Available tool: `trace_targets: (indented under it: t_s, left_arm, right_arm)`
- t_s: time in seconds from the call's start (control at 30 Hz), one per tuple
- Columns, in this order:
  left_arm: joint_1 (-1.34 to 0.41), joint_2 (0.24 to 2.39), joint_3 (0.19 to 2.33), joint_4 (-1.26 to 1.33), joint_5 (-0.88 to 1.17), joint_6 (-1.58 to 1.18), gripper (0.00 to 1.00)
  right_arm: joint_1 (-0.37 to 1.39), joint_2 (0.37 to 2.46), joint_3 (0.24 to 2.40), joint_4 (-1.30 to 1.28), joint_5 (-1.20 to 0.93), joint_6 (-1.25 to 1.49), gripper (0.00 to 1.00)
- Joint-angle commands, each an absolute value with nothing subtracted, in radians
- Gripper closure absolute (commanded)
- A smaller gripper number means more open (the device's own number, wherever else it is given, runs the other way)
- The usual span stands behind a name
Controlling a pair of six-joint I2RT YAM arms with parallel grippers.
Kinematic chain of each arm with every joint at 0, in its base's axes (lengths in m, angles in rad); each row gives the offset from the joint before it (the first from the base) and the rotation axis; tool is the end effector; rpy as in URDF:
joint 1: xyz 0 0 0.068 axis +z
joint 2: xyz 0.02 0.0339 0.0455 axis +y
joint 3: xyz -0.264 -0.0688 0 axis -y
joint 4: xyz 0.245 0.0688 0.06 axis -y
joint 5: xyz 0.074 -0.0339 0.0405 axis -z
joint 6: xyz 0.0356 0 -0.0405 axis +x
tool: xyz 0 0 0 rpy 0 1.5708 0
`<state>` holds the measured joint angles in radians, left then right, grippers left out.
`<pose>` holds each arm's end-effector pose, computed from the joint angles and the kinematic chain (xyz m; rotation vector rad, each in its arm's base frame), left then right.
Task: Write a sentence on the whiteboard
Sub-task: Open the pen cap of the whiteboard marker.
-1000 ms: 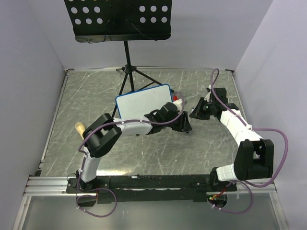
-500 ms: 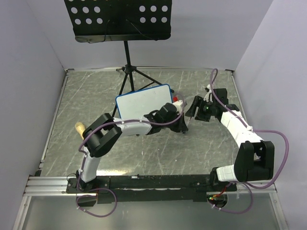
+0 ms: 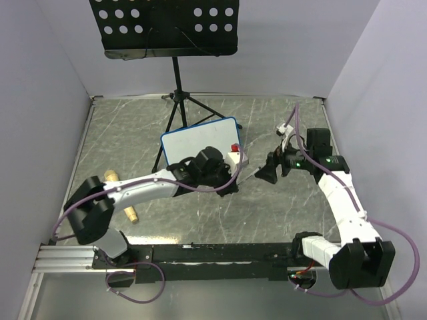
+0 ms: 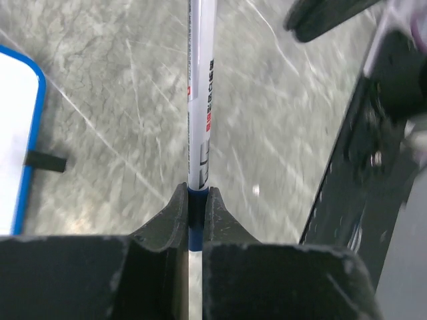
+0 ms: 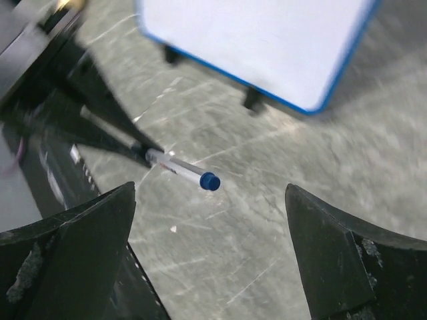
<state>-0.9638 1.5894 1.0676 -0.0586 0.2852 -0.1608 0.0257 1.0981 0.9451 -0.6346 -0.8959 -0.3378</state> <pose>0.1958 -0.2995 0.2480 1.0522 2.0265 -0.9320 0.2182 0.0334 0.3023 -0.7915 1.9954 0.8644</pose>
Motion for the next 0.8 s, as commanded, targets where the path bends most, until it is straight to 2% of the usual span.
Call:
trace_targets:
  t_s: [0.0,0.17,0.43,0.57,0.77]
  left_arm:
    - [-0.962,1.481,1.034,-0.198,0.365,0.072,0.99]
    - [-0.962,1.398,0.991,-0.222,0.38,0.11,0.99]
    - [-0.96,1.325,0.95,-0.23,0.433,0.149,0.99]
    - [-0.959,1.342,0.965,-0.253,0.431,0.152,0.99]
    - [-0.931,1.336,0.968,-0.209,0.468,0.111,0.99]
  right_arm:
    - [0.021,1.051,0.976,-0.79,-1.152,-0.751,0.0]
    - [0.047,1.058,1.008,-0.961,-1.253,-0.946,0.0]
    - [0.162,1.265,1.173,-1.204,-1.313,-1.149,0.0]
    - [0.227,1.324,1.193,-1.203,-1.309,-1.128,0.01]
    - [0.265,1.286,1.122,-1.074,-1.246,-1.051,0.07]
